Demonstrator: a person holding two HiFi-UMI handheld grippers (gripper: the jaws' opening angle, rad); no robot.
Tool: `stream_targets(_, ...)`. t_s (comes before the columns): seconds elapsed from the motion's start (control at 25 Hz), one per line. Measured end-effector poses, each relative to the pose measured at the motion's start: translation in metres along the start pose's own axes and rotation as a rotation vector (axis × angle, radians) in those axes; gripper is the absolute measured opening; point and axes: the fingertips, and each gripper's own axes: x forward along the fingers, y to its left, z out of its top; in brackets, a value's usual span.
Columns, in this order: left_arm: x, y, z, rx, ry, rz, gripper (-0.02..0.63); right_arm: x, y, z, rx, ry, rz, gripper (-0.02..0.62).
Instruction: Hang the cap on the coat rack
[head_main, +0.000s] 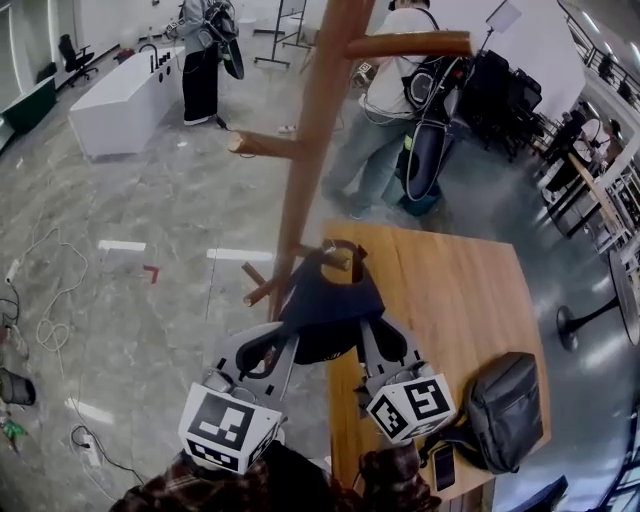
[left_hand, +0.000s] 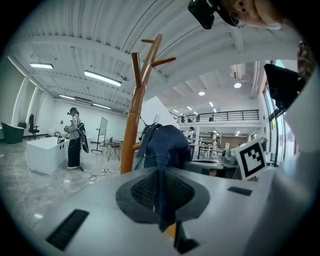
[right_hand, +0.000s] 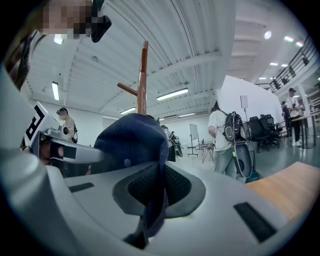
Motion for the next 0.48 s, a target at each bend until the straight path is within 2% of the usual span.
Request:
stream_targets(0.2,0.013,0.023,-0.018,0.007,0.037,0.034,0.018,0.030,-0.002,-0.025,0.010,0.053,0.022,0.020)
stream_targets(0.48,0.028,0.045,-0.042,-0.030,0.077,0.054,0.018,0.062,-0.005,-0.052,0.006,0.126,0.044,0.020)
